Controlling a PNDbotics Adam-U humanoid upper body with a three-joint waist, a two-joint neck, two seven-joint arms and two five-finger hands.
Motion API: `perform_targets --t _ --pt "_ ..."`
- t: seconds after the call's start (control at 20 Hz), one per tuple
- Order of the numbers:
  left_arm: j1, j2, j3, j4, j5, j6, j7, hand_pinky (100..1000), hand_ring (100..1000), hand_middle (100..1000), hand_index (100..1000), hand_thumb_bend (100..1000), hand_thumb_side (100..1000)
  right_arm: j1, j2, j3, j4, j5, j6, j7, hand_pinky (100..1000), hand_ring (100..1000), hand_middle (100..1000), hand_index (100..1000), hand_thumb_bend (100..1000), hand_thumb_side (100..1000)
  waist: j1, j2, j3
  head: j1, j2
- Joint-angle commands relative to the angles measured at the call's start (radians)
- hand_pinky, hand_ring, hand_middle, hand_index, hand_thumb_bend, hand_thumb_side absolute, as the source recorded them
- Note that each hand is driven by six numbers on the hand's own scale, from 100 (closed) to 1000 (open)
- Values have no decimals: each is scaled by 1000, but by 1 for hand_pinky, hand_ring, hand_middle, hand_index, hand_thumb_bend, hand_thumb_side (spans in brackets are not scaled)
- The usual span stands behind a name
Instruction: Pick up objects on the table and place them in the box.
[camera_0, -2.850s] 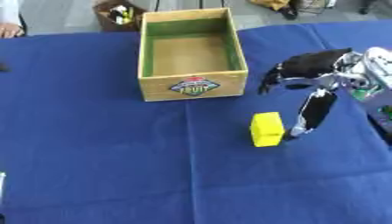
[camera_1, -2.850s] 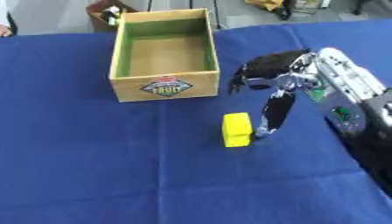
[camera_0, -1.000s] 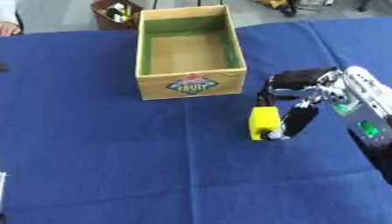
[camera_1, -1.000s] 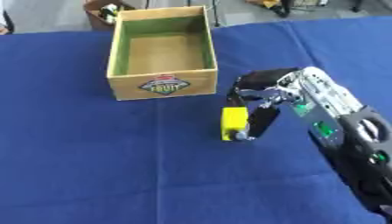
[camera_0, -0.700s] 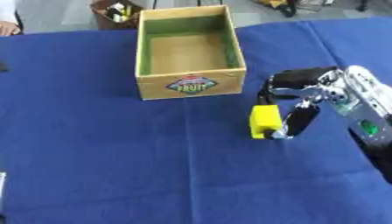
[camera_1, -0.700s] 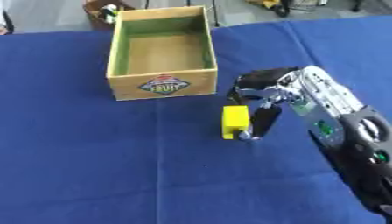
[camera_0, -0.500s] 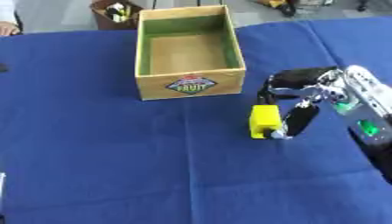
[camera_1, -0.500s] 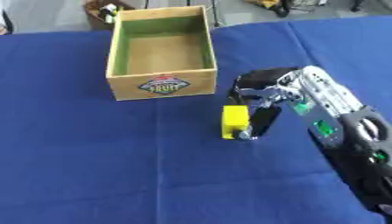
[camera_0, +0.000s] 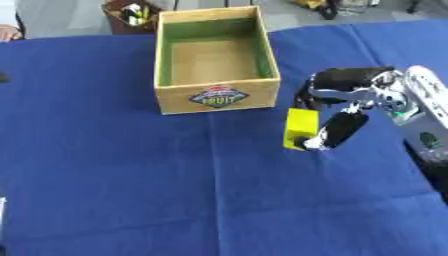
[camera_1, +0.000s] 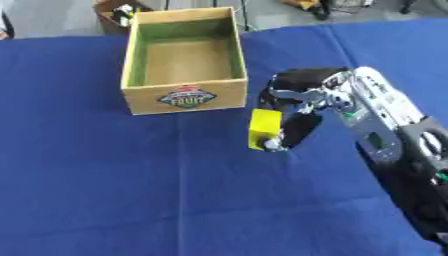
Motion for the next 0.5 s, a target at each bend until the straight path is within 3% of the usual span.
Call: perform_targets --t 0.05,0.5 --pt "-9 11 -1 -18 0 1 -2 412 539 559 713 100 1000 -25 -46 -20 -47 -18 3 -22 538 606 445 615 100 515 -3 -28 -3 0 -10" --pt "-5 16 -1 -18 -1 3 -2 413 540 558 713 100 1000 -76 -156 -43 -144 -78 10 -91 529 595 434 601 100 563 -11 -36 1 4 -10"
